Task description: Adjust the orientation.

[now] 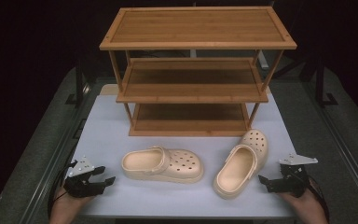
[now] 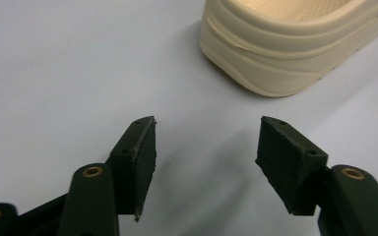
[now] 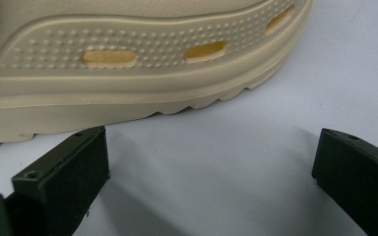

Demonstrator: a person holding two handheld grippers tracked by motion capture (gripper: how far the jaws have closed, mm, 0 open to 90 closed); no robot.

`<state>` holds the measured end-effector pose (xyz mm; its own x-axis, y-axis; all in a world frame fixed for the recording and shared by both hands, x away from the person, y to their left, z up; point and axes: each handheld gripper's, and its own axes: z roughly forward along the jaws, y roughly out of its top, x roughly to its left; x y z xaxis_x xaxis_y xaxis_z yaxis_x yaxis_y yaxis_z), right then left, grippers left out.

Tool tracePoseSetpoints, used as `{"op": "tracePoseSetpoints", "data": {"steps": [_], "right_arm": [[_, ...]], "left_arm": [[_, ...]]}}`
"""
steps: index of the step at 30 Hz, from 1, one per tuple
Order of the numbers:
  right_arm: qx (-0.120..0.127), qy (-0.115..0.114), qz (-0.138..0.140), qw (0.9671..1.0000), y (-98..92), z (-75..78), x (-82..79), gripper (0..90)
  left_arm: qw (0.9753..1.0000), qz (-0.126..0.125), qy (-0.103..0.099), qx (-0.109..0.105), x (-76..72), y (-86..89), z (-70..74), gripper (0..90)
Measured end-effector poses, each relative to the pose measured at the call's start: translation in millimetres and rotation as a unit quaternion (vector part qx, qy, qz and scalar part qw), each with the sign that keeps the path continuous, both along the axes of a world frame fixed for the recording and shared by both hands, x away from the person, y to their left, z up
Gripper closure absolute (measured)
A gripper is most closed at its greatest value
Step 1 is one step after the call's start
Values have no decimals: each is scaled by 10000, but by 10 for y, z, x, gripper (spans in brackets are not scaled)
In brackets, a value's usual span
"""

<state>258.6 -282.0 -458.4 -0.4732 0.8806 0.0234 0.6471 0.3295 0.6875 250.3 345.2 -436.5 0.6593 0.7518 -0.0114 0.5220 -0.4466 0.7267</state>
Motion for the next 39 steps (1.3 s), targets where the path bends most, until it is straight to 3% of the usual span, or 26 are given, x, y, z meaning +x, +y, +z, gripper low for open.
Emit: {"op": "tracePoseSetpoints", "data": {"steps": [6,10,17,22,25,29,33,39], "right_arm": [[-2,0,2,10000,0,0,0,3],[1,-3,3,10000,0,0,0,3],[-2,-1,1,10000,0,0,0,3],[-7,-4,6,10000,0,0,1,3],[-13,0,4,10000,1,0,1,3],[-16,1,6,10000,2,0,2,3],[-22,3,7,10000,2,1,2,3],[-22,4,7,10000,2,1,2,3]], "left_arm": [[9997,-216,-52,-63,-64,-92,68,560],[9989,-445,-58,-95,-103,-195,123,724],[9974,-683,-54,-225,-129,-374,201,900],[9957,-874,-20,-319,-139,-517,235,900],[9935,-1017,-6,-518,-140,-654,260,900],[9921,-1165,-26,-475,-142,-795,271,900],[9890,-1415,1,-434,-128,-975,273,900],[9839,-1702,58,-541,-104,-1234,287,900]]}}
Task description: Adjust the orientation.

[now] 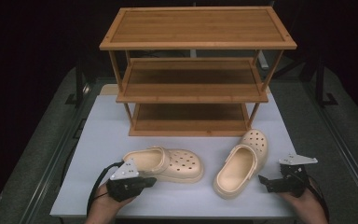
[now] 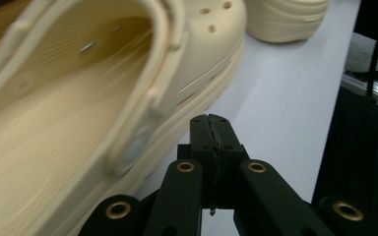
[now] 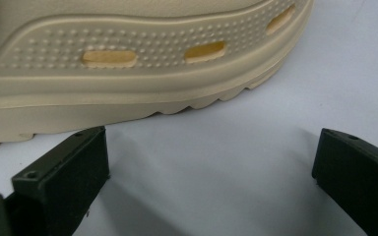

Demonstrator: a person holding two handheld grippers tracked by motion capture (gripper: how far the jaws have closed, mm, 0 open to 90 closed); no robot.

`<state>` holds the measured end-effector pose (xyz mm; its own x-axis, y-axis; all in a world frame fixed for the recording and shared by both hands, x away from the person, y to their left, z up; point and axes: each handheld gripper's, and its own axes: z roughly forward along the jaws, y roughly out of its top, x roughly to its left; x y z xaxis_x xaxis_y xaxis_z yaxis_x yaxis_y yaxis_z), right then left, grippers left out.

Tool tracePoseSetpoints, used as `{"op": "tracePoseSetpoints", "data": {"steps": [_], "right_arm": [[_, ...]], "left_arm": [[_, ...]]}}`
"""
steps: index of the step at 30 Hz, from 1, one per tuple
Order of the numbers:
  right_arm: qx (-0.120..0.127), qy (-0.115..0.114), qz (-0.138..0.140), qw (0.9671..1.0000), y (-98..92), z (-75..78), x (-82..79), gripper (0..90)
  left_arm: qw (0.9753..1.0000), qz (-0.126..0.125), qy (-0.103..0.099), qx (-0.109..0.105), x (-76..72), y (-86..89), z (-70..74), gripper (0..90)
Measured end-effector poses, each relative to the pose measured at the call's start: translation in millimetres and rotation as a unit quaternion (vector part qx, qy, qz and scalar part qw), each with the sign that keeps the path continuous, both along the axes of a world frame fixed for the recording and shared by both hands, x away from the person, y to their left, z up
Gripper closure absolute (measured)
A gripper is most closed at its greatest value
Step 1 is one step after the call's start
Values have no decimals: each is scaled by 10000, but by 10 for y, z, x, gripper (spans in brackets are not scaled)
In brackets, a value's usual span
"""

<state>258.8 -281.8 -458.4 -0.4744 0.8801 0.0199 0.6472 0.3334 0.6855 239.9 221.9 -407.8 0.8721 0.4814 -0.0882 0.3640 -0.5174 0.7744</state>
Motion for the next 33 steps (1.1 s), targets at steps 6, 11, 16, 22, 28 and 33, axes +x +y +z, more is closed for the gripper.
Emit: {"op": "tracePoseSetpoints", "data": {"steps": [6,11,16,22,28,33], "right_arm": [[8,-7,0,10000,1,-1,0,3],[9,-9,-1,10000,1,-2,0,3],[9,-9,0,10000,1,-2,0,3],[12,-6,-5,10000,1,-2,-1,3],[15,-11,-3,10000,0,-2,-2,3],[13,-10,-3,10000,0,-2,-1,3]], "left_arm": [[9996,-281,22,-24,32,-290,15,900],[9989,-453,30,-96,85,-497,57,900],[9980,-611,20,-135,141,-745,87,900],[9984,-564,31,-62,204,-1020,58,900],[9990,-437,46,68,262,-1198,-26,900],[9997,-216,55,77,273,-1251,-36,900]]}}
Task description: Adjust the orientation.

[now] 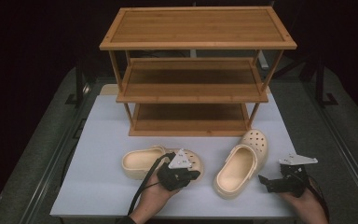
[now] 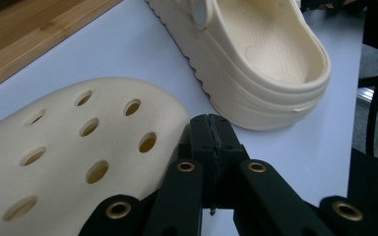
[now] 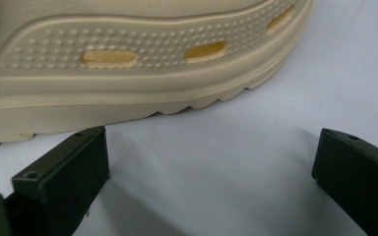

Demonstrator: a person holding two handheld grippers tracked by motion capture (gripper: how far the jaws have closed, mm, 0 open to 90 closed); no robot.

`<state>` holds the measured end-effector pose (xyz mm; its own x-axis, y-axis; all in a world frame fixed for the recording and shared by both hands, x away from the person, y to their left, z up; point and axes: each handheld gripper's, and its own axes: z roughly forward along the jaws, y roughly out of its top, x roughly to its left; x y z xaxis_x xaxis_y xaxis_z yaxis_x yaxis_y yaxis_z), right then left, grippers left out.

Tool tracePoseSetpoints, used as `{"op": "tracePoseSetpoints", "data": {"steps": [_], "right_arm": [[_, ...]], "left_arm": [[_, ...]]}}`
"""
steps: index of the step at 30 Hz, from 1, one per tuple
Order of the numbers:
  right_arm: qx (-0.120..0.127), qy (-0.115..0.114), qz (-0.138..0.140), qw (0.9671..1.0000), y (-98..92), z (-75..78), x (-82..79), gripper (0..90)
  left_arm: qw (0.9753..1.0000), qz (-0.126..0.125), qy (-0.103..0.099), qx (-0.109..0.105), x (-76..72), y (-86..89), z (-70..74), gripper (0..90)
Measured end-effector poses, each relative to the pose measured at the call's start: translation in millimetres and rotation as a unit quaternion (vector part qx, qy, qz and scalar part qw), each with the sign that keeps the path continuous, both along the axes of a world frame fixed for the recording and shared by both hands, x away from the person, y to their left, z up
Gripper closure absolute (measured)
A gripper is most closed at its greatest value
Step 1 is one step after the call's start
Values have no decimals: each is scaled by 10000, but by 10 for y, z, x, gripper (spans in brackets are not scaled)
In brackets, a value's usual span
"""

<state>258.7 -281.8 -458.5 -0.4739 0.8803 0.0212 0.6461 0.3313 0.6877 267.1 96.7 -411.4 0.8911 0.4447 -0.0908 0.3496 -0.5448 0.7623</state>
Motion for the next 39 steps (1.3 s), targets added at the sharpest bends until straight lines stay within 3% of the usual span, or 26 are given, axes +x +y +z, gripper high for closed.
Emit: {"op": "tracePoseSetpoints", "data": {"steps": [5,8,14,16,20,23,27,30,36,37,39], "right_arm": [[-1,-1,1,10000,0,0,0,3],[2,1,-2,10000,1,0,-1,3],[3,1,-1,10000,0,0,0,3],[5,-4,0,10000,0,-1,-1,3],[6,-1,-3,10000,0,-1,-1,3],[6,-4,0,10000,0,-1,0,3],[7,-1,-2,10000,0,-1,-1,3],[6,-5,0,10000,-1,-1,-1,3],[8,-2,-1,10000,-1,-1,0,3],[9,-1,-3,10000,-1,-1,-1,3],[9,0,-4,10000,0,-1,-1,4]], "left_arm": [[9998,166,-50,-24,51,-45,-20,900],[9994,283,-178,117,84,-71,-16,900],[9983,552,-170,-13,171,-77,-36,900],[9986,497,-172,47,165,-78,-29,900],[9989,433,-23,-175,129,-45,32,900],[9990,343,-66,-289,81,21,147,900],[9988,257,-111,-398,42,167,347,900],[9988,273,-228,-326,63,324,474,900],[9958,751,-350,-390,221,792,557,900],[9944,915,-430,-310,286,960,551,900],[9937,993,-432,-280,320,1048,544,900]]}}
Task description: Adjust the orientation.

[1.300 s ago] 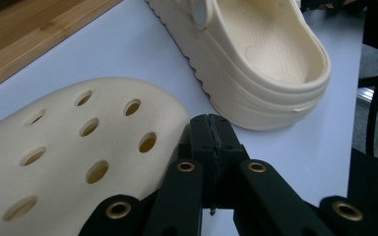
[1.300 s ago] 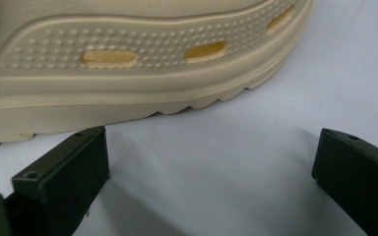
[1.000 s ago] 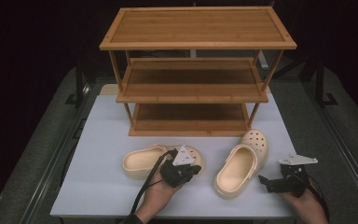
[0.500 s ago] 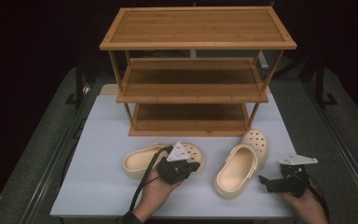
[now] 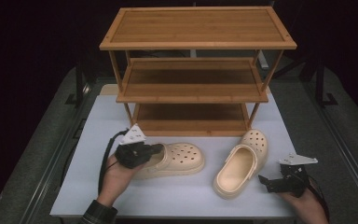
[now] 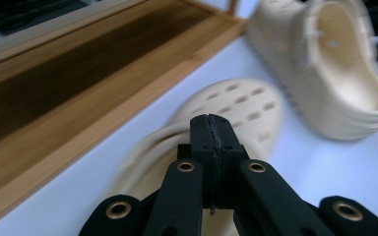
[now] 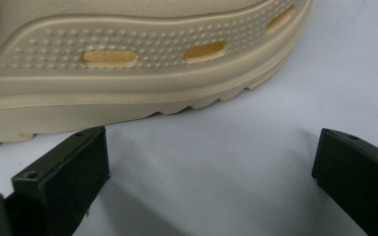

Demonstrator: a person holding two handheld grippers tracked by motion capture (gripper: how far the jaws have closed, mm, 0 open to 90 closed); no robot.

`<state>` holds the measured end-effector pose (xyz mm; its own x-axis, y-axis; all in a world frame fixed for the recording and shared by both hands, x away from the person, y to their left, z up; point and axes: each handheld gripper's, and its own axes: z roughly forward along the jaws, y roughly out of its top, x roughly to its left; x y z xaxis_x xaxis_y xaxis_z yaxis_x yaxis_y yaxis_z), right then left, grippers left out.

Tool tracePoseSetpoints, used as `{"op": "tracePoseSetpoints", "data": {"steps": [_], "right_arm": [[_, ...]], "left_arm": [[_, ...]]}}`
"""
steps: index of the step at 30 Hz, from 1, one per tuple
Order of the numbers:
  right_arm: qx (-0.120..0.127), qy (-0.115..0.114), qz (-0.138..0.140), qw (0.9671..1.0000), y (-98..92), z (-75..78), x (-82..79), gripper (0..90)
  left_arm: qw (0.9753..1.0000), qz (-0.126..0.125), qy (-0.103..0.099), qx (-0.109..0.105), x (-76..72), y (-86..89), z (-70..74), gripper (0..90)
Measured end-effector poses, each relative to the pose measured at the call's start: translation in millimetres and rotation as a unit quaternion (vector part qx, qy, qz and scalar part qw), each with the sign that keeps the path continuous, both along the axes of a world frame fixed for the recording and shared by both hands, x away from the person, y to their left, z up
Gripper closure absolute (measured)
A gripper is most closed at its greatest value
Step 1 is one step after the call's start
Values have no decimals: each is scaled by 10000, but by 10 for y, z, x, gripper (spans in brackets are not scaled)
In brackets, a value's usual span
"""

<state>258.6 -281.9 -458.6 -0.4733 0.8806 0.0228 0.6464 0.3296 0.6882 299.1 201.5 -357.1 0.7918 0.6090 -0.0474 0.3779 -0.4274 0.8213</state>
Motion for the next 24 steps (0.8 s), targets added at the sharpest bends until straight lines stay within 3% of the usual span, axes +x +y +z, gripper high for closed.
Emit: {"op": "tracePoseSetpoints", "data": {"steps": [3,4,5,10,13,16,24], "right_arm": [[0,0,0,10000,0,0,0,3],[-1,1,0,10000,0,0,0,4],[-1,1,0,10000,0,0,0,4],[-2,5,-1,10000,0,1,1,3],[-2,5,-2,10000,0,1,1,3],[-2,5,-1,10000,0,1,1,3],[6,-1,-1,10000,-1,0,0,3]], "left_arm": [[9996,251,-8,90,103,261,-36,900],[9990,432,22,134,167,426,-72,900],[9990,432,22,134,167,426,-72,900],[9968,759,156,185,325,769,-225,900],[9953,886,283,271,403,854,-341,900],[9950,901,374,229,445,892,-413,900],[9939,684,736,452,442,882,-590,900]]}}
